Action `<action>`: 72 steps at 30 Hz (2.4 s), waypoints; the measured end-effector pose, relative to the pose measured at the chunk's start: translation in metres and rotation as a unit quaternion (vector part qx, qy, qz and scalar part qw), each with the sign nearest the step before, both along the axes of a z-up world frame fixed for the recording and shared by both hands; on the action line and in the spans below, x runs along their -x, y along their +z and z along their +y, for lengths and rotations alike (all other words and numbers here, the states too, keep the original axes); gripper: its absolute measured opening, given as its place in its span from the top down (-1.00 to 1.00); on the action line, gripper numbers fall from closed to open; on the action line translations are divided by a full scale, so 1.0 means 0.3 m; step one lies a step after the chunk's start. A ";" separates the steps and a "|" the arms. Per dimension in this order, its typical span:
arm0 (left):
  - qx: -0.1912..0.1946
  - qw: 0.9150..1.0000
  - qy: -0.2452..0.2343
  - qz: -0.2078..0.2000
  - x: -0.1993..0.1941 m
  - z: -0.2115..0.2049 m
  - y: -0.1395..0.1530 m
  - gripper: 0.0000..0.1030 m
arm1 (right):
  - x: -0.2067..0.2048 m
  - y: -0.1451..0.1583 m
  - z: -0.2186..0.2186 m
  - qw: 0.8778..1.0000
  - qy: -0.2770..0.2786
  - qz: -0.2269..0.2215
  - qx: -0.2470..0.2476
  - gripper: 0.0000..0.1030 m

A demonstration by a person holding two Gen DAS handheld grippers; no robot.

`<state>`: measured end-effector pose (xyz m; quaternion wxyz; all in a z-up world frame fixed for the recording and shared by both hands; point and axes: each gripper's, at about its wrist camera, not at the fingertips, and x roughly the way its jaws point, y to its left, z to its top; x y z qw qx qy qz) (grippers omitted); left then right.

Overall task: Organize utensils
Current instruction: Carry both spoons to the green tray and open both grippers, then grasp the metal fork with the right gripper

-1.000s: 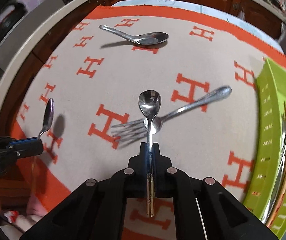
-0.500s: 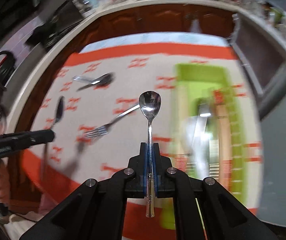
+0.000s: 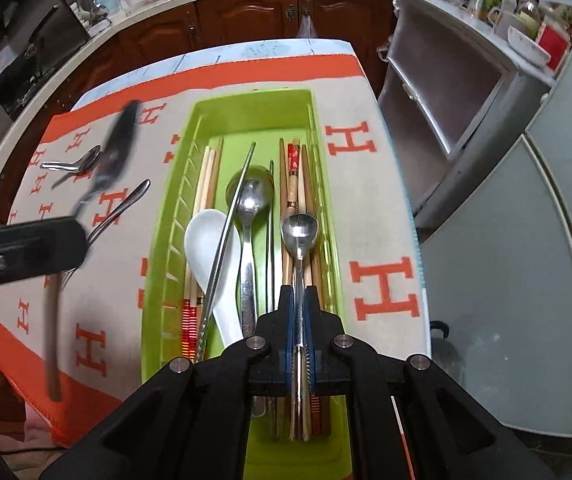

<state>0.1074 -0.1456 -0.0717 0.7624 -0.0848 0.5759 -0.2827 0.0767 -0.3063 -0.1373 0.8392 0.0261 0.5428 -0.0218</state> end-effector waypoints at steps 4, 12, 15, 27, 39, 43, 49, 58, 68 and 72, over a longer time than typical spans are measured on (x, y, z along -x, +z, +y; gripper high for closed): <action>-0.015 1.000 0.002 0.014 -0.011 -0.049 -0.055 0.91 | 0.020 0.029 -0.008 1.000 -0.011 -0.020 -0.016 0.88; -0.036 0.999 -0.004 0.027 -0.001 -0.108 -0.117 0.89 | 0.090 0.112 -0.079 0.996 -0.061 -0.048 -0.035 0.88; -0.044 0.999 -0.007 0.025 0.011 -0.104 -0.115 0.68 | 0.112 0.125 -0.097 0.996 -0.069 -0.051 -0.039 0.88; -0.070 0.997 -0.015 -0.017 0.077 -0.005 -0.047 0.56 | 0.129 0.139 -0.022 0.997 -0.046 -0.052 -0.047 0.88; -0.081 0.996 -0.012 -0.046 0.121 0.048 -0.021 0.56 | 0.135 0.178 0.078 0.998 -0.017 -0.057 -0.034 0.88; -0.079 0.996 -0.013 -0.047 0.135 0.057 -0.016 0.55 | 0.143 0.191 0.093 0.998 -0.014 -0.057 -0.032 0.88; -0.076 0.996 0.000 -0.050 0.141 0.099 -0.011 0.27 | 0.141 0.200 0.117 0.998 -0.006 -0.055 -0.029 0.88; -0.092 0.993 0.047 -0.064 0.133 0.244 -0.015 0.05 | 0.111 0.189 0.217 0.998 0.029 -0.041 -0.032 0.88; -0.142 0.977 0.123 -0.098 0.121 0.545 -0.017 -0.17 | 0.034 0.166 0.400 0.995 0.086 -0.022 -0.045 0.88; -0.168 0.972 0.137 -0.091 0.136 0.641 -0.062 -0.18 | -0.006 0.142 0.457 0.993 0.101 -0.010 -0.057 0.88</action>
